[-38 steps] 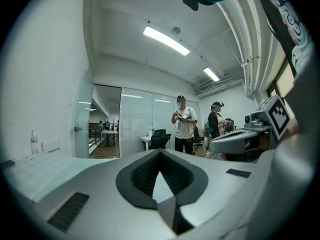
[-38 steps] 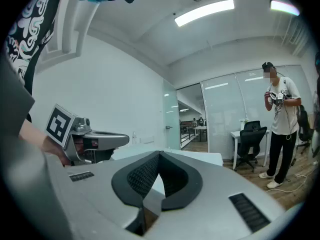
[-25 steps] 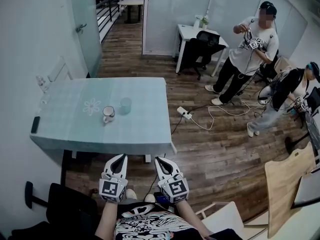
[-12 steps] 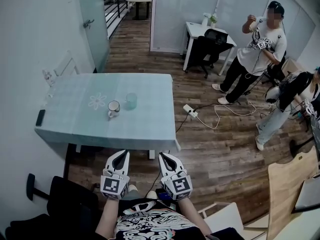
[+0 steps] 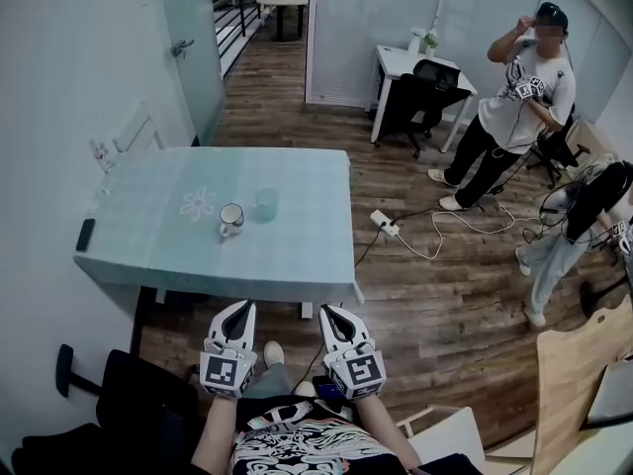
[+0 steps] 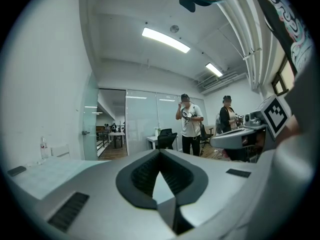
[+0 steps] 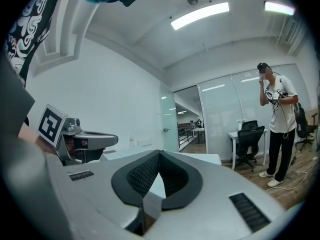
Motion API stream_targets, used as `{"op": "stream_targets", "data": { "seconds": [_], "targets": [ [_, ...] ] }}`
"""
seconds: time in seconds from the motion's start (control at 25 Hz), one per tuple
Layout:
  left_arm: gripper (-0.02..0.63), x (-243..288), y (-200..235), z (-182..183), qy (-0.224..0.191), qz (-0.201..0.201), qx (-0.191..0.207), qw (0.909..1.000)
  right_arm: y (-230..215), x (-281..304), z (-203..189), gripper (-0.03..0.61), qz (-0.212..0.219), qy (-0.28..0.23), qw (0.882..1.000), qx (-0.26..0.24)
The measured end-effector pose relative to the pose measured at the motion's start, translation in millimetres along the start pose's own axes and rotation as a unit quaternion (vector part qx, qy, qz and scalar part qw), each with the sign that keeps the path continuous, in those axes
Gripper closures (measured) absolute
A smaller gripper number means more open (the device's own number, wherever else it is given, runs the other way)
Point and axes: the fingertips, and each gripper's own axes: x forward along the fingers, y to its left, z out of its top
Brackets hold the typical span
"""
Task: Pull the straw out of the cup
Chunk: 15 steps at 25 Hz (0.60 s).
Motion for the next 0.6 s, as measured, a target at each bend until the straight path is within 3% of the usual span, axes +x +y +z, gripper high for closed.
{"op": "stream_targets", "data": {
  "seconds": [0.6],
  "targets": [
    [0.611,69,55,-7,-0.001,-0.001,-0.004,1.0000,-38,72,-7,0.557,-0.016,0.014,1.000,0.000]
  ]
}}
